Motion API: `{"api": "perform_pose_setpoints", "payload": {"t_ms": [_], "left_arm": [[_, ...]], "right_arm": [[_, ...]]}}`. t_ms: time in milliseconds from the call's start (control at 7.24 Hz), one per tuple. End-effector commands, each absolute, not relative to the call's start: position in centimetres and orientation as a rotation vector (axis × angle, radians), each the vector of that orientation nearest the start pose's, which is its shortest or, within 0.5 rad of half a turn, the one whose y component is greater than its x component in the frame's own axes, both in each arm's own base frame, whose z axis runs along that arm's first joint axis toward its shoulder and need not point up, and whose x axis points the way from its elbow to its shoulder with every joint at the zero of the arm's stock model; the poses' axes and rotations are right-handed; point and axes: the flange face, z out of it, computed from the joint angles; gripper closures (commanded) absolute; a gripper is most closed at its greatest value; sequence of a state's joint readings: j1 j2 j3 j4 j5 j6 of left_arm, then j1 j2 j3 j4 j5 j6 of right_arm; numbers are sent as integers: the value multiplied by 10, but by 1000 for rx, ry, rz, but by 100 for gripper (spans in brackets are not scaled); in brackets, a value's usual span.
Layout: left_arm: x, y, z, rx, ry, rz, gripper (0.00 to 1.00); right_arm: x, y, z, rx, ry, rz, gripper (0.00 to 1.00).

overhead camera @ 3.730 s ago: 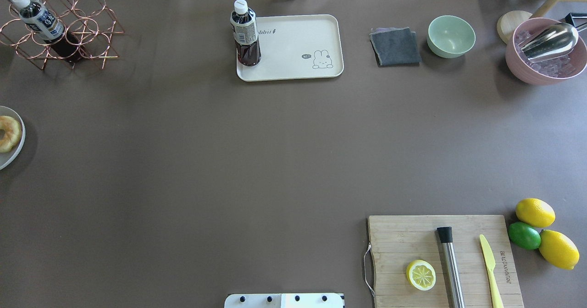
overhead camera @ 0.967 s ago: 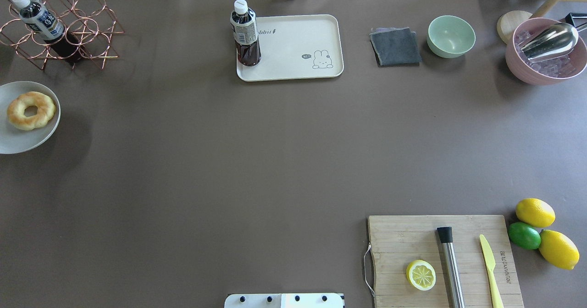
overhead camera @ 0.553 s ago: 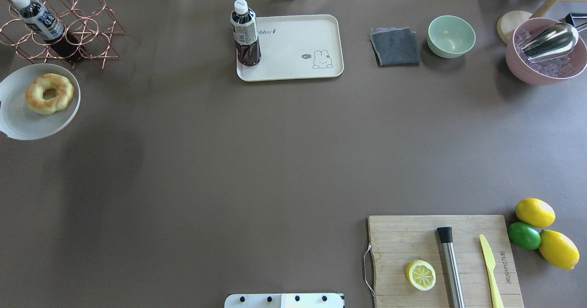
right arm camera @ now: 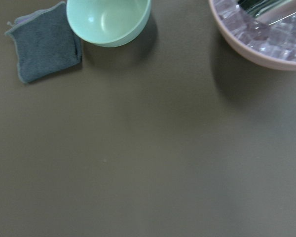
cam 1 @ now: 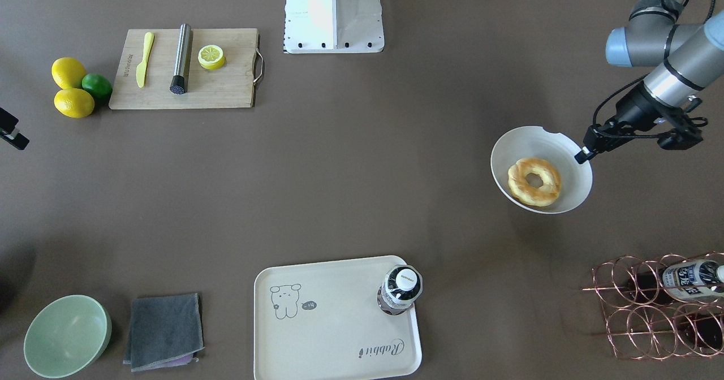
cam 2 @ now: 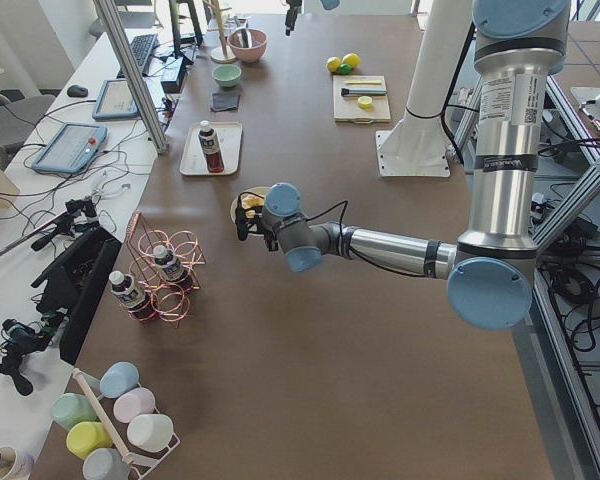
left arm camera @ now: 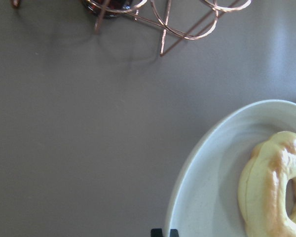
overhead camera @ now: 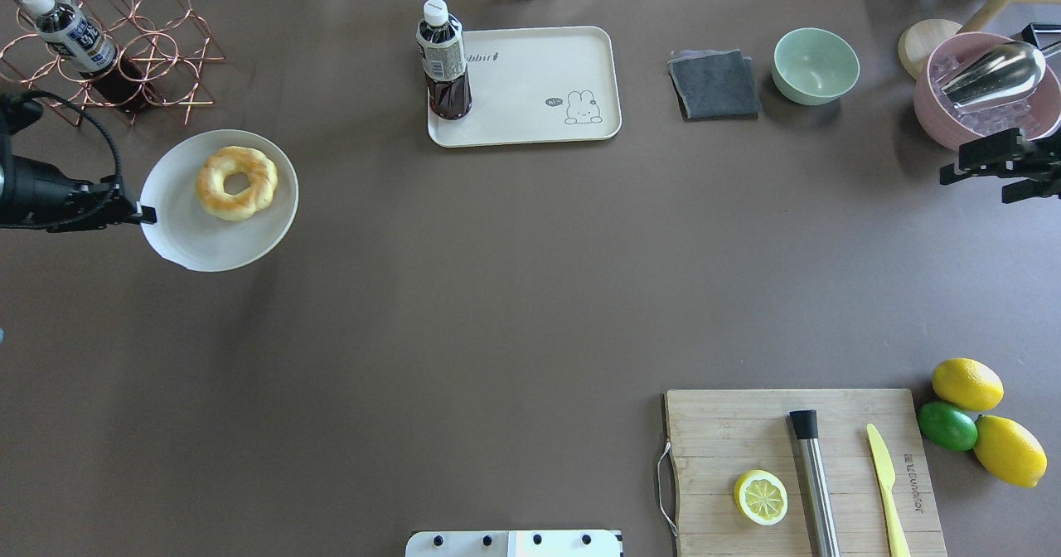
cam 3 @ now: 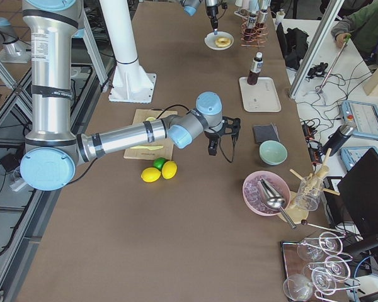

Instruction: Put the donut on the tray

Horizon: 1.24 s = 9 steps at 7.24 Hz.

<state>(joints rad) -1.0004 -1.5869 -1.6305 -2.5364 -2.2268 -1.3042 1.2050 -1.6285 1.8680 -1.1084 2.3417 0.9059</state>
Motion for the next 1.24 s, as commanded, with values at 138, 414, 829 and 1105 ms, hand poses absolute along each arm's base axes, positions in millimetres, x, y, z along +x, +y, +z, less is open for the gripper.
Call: {"api": "perform_pose_setpoints", "payload": {"t_ms": [138, 414, 829, 1105], "left_arm": [[381, -424, 355, 60, 1193, -419, 100], [509, -374, 215, 17, 1110, -449, 100], [564, -343, 160, -2, 1113, -474, 100], [620, -338, 108, 12, 1129, -510, 100]], "right_arm": [[-258, -459, 379, 46, -1092, 330, 0], [-296, -455, 340, 23, -1140, 356, 0], [-308, -446, 330, 4, -1155, 352, 0], [-317, -427, 321, -4, -1169, 313, 0]]}}
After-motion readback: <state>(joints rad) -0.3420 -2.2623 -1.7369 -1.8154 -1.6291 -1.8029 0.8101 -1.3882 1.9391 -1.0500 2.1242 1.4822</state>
